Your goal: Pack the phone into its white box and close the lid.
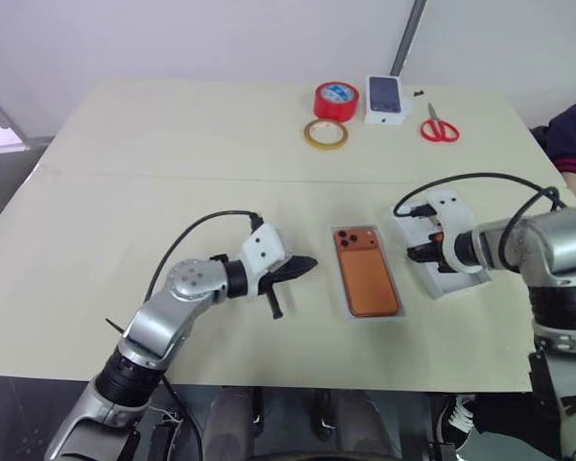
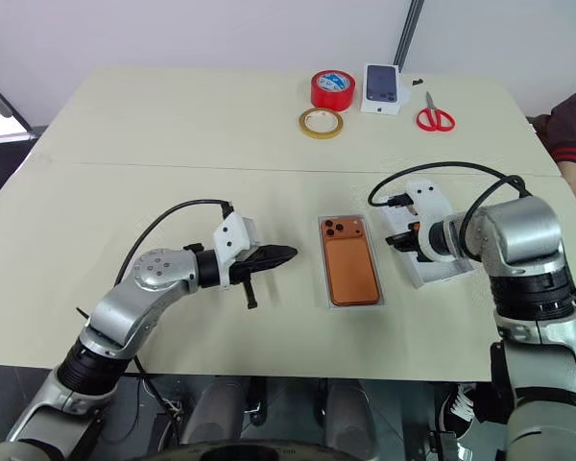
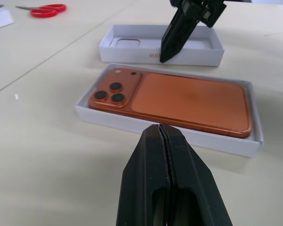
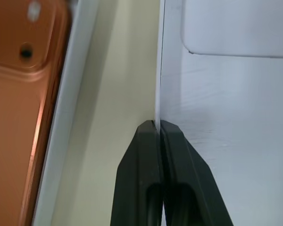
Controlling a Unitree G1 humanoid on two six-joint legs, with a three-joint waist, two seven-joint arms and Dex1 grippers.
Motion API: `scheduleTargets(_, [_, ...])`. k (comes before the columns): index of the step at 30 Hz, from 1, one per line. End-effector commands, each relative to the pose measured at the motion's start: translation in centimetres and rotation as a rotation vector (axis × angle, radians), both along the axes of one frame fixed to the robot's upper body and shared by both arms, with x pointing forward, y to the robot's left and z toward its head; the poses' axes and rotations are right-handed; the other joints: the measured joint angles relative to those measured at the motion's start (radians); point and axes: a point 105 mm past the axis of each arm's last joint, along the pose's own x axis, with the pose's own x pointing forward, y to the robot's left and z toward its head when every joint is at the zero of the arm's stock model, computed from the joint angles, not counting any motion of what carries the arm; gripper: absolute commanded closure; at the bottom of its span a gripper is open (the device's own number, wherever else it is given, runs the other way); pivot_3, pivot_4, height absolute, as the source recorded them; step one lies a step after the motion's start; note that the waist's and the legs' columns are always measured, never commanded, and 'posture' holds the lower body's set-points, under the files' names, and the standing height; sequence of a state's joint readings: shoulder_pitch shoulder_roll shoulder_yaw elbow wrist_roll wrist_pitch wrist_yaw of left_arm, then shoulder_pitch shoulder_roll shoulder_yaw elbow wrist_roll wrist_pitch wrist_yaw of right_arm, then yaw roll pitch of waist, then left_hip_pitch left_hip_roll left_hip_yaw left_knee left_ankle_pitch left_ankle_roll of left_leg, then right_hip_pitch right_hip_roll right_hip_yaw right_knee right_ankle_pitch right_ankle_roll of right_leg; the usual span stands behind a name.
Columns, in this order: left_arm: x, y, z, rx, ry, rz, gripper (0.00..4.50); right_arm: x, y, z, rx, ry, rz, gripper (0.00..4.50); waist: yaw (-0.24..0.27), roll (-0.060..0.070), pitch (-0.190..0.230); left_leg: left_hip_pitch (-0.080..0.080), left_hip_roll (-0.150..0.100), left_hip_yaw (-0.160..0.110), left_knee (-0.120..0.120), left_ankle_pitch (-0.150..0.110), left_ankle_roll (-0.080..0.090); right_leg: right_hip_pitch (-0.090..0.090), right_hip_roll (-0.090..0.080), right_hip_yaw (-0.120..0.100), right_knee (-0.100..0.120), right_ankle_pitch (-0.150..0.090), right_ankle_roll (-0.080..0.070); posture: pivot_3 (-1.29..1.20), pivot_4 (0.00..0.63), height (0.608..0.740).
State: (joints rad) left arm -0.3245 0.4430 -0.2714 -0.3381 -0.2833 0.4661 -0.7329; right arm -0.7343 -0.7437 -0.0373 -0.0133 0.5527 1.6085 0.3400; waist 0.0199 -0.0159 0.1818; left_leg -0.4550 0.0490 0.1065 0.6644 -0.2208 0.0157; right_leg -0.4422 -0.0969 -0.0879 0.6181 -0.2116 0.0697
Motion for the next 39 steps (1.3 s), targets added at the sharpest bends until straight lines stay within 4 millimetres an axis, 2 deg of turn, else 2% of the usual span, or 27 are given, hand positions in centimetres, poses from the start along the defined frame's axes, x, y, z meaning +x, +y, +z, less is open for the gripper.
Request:
scheduleTargets(1, [1.5, 2.6, 1.7, -0.059, -0.057, 0.131, 4.5, 1.7, 0.9, 5.8, 0.238, -0.14, -0.01, 4.47, -0.009, 0.001, 0.0, 0.0, 0.0, 0.0, 0.0, 0.0, 0.0, 0.0, 0.0, 0.0, 0.001, 0.0, 0.0, 0.0, 0.15, 0.736])
scheduleTargets(4, [3.1, 5.7, 1.7, -0.083, -0.047, 0.272, 4.5, 1.6, 4.7, 9.5, 0.509, -0.162, 0.147, 4.47, -0.015, 0.001, 0.0, 0.0, 0.0, 0.0, 0.0, 0.0, 0.0, -0.001, 0.002, 0.0, 0.001, 0.002, 0.003, 0.0, 0.15, 0.736])
scheduleTargets(6, [3.8, 7.2, 1.5, -0.084, -0.045, 0.329, 4.5, 0.3, 7.5, 10.3, 0.649, -0.115, 0.282, 4.47, -0.015, 0.0, 0.0, 0.0, 0.002, 0.0, -0.001, 0.0, 0.0, -0.001, 0.004, 0.0, 0.001, 0.002, 0.004, 0.0, 0.15, 0.736])
scheduleTargets(9, [4.3, 7.9, 1.5, -0.073, -0.058, 0.355, 4.5, -1.6, 11.4, 9.9, 0.843, -0.044, 0.397, 4.47, -0.013, 0.0, 0.0, 0.001, 0.003, -0.001, -0.002, 0.0, 0.0, 0.0, 0.005, 0.0, 0.002, 0.002, 0.004, 0.0, 0.15, 0.736])
scheduleTargets(11, [4.4, 8.0, 1.6, -0.073, -0.061, 0.356, 4.5, -2.2, 13.4, 9.7, 0.935, -0.044, 0.41, 4.47, -0.013, 0.0, 0.0, 0.001, 0.003, 0.0, -0.001, 0.0, 0.0, 0.001, 0.005, -0.001, 0.002, 0.002, 0.004, 0.0, 0.15, 0.736])
scheduleTargets(13, [4.5, 7.7, 1.6, -0.072, -0.067, 0.346, 4.5, -3.0, 15.4, 8.5, 0.988, -0.043, 0.41, 4.47, -0.01, 0.0, 0.0, 0.001, 0.002, 0.0, -0.001, 0.0, 0.0, 0.001, 0.005, 0.0, 0.002, 0.003, 0.005, 0.0, 0.15, 0.736])
scheduleTargets(15, [4.5, 7.1, 1.6, -0.071, -0.07, 0.331, 4.5, -3.1, 16.9, 6.8, 1.038, -0.05, 0.267, 4.47, -0.007, -0.001, -0.001, 0.0, 0.003, -0.001, 0.0, 0.0, 0.0, 0.0, 0.004, 0.0, 0.003, 0.003, 0.006, 0.0, 0.15, 0.736])
scheduleTargets(17, [4.4, 6.6, 1.6, -0.07, -0.069, 0.318, 4.5, -3.2, 17.5, 5.9, 1.069, -0.045, 0.077, 4.47, -0.007, 0.0, -0.001, 0.0, 0.003, -0.001, -0.001, 0.0, 0.0, 0.0, 0.004, 0.0, 0.003, 0.003, 0.006, 0.0, 0.15, 0.736])
scheduleTargets(21, [4.1, 5.5, 1.3, -0.071, -0.061, 0.287, 4.5, -3.6, 16.4, 3.8, 1.005, -0.012, -0.119, 4.47, -0.01, 0.0, -0.001, -0.001, 0.002, -0.001, 0.001, 0.0, 0.0, 0.0, 0.002, 0.0, 0.002, 0.003, 0.006, 0.0, 0.15, 0.736])
scheduleTargets(23, [3.8, 4.2, 1.0, -0.071, -0.052, 0.246, 4.5, -3.6, 15.0, 2.7, 0.949, -0.018, -0.131, 4.47, -0.01, 0.002, -0.002, -0.002, 0.002, 0.0, 0.001, 0.0, 0.0, 0.0, 0.001, 0.0, 0.0, 0.003, 0.005, 0.0, 0.15, 0.736])
scheduleTargets(24, [3.7, 3.8, 0.9, -0.07, -0.049, 0.233, 4.5, -3.7, 14.5, 2.4, 0.931, -0.023, -0.126, 3.89, -0.01, 0.003, -0.003, -0.002, 0.002, -0.001, 0.001, 0.0, 0.0, 0.001, 0.001, 0.0, 0.0, 0.003, 0.005, 0.0, 0.15, 0.736])
scheduleTargets(25, [3.6, 3.3, 0.8, -0.071, -0.045, 0.218, 4.5, -3.6, 14.0, 2.3, 0.917, -0.029, -0.119, 3.6, -0.01, 0.003, -0.003, -0.002, 0.002, -0.001, 0.001, 0.0, 0.001, 0.001, 0.001, 0.0, 0.0, 0.003, 0.005, 0.0, 0.15, 0.736])
scheduleTargets(27, [3.3, 1.9, 0.6, -0.079, -0.033, 0.18, 4.5, -3.4, 12.8, 2.4, 0.871, -0.048, -0.063, 2.51, -0.009, 0.003, -0.003, -0.002, 0.002, -0.001, 0.001, 0.0, 0.001, 0.001, 0.001, 0.0, 0.0, 0.003, 0.005, 0.0, 0.15, 0.736])
scheduleTargets(31, [3.1, -0.6, 0.4, -0.088, -0.014, 0.114, 4.5, -3.4, 10.3, 4.0, 0.719, -0.063, 0.142, 0.43, -0.009, 0.004, -0.002, -0.002, 0.001, 0.0, 0.001, 0.0, 0.001, 0.0, 0.001, 0.001, 0.0, 0.001, 0.002, 0.0, 0.15, 0.736])
scheduleTargets(35, [3.2, -2.7, 0.3, -0.083, -0.011, 0.074, 4.5, -3.7, 7.9, 6.0, 0.525, -0.075, 0.232, 0.43, -0.01, 0.007, -0.002, -0.001, 0.001, 0.001, 0.001, -0.001, 0.002, 0.0, 0.002, 0.001, 0.0, 0.001, 0.003, 0.0, 0.15, 0.736])
scheduleTargets(39, [3.3, -4.3, -0.1, -0.074, 0.009, 0.048, 4.5, -3.3, 5.7, 7.0, 0.365, -0.117, 0.212, 0.43, -0.008, 0.007, -0.002, -0.001, 0.001, -0.001, 0.0, -0.001, 0.002, -0.001, 0.005, 0.001, 0.0, 0.003, 0.005, 0.0, 0.15, 0.736])
